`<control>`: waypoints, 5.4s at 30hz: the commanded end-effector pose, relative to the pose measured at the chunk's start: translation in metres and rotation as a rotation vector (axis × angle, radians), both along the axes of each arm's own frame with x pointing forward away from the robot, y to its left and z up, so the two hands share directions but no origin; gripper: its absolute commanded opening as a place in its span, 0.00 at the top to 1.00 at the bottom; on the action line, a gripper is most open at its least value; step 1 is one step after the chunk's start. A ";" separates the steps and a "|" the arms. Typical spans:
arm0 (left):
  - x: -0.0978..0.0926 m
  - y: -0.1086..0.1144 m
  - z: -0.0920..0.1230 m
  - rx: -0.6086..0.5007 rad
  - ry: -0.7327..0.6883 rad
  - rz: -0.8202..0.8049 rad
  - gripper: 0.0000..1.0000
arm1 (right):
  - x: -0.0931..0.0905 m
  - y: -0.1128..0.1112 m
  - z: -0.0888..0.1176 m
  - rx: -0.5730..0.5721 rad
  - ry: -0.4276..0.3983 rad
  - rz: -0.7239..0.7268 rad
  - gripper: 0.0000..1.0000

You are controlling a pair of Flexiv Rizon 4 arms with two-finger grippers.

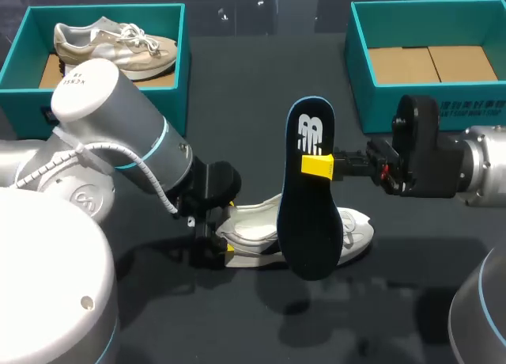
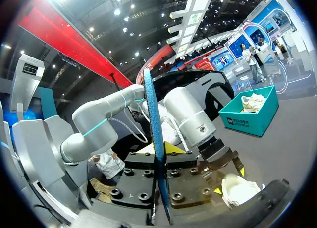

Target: Take the shoe out of the shoebox, open the shoe tongue, remove and reinsert the insole, then place the shoe into the shoebox

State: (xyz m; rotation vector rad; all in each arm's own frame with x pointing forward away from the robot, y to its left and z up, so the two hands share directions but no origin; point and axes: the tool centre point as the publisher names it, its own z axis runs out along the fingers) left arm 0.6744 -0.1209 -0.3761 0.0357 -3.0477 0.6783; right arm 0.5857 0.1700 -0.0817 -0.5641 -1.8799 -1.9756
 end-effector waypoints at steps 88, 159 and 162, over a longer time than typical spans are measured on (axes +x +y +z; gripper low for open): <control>0.035 -0.089 -0.002 0.285 0.007 -0.064 1.00 | -0.001 0.002 -0.001 0.000 0.001 -0.004 1.00; 0.041 -0.086 0.045 0.263 -0.310 -1.582 1.00 | -0.001 0.002 -0.001 0.000 0.001 -0.004 1.00; 0.041 -0.089 0.041 0.266 -0.306 -1.586 1.00 | -0.001 0.002 -0.001 0.000 0.001 -0.004 1.00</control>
